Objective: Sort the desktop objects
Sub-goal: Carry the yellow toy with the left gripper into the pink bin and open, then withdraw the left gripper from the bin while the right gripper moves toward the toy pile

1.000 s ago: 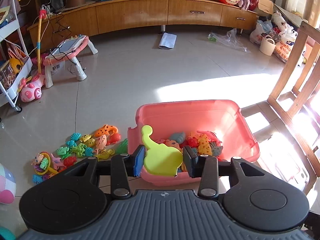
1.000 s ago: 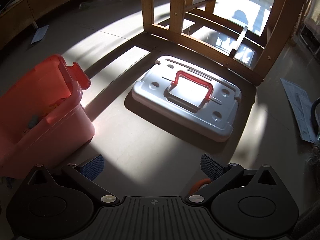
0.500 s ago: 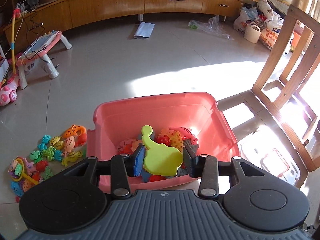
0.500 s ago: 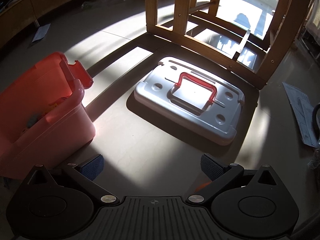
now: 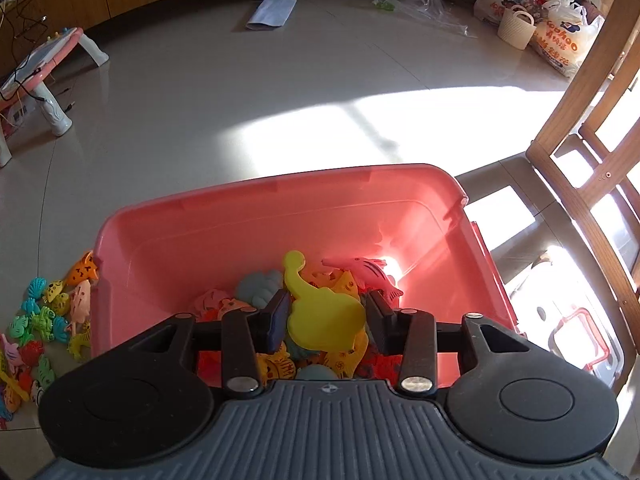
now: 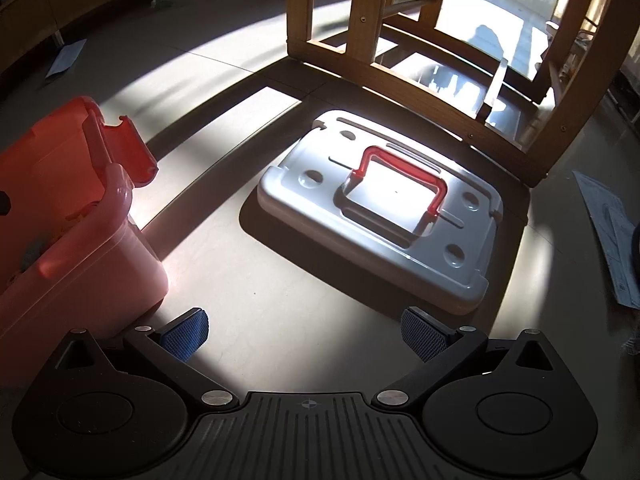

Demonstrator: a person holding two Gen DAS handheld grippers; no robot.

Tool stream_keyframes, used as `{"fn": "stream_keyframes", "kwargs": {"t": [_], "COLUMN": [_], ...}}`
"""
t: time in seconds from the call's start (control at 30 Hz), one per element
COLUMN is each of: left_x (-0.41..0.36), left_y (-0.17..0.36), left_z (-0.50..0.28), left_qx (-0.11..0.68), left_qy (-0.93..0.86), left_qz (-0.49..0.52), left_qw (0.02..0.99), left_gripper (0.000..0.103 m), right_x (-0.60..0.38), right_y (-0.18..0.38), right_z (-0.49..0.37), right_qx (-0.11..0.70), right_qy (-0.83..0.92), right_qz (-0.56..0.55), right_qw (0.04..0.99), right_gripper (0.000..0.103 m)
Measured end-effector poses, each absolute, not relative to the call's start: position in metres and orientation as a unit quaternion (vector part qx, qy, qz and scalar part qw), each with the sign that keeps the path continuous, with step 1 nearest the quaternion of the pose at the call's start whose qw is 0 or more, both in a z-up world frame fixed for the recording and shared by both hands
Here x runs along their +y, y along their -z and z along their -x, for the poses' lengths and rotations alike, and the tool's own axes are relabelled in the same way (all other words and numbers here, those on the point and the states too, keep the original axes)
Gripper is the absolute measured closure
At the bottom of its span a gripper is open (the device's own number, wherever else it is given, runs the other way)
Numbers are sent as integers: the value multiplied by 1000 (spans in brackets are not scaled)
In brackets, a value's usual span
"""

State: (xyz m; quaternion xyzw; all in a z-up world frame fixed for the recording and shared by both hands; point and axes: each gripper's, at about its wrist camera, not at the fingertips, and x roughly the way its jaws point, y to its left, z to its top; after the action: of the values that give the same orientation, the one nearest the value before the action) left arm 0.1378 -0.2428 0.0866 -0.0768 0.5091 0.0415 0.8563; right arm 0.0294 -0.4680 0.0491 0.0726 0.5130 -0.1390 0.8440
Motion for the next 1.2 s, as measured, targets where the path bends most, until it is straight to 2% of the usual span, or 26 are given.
{"fn": "stream_keyframes", "kwargs": {"t": [0.33,0.63,0.97,1.03,1.2], "left_x": [-234,-234,-244,-245,-237], "left_y": [-30,-22,-91,-110,-165], "left_z": [-167,-154,-88,-69,-28], "left_qx": [590,604,542,528,509], "left_qy": [-15,-24,-26,-27,-34], "left_qz": [69,69,23,16,20], "left_qw": [804,794,840,849,860], "left_gripper": [58,54,40,34,31], "right_x": [-463,-461,-460,-461,-454], "right_y": [-32,-33,-69,-82,-115], "right_z": [-39,-41,-26,-20,-3], "right_qx": [531,533,512,503,488], "right_qy": [132,129,109,104,87], "right_qz": [-81,-75,-60,-61,-77], "right_qw": [833,833,850,856,865], "right_gripper": [1,1,1,1,1]}}
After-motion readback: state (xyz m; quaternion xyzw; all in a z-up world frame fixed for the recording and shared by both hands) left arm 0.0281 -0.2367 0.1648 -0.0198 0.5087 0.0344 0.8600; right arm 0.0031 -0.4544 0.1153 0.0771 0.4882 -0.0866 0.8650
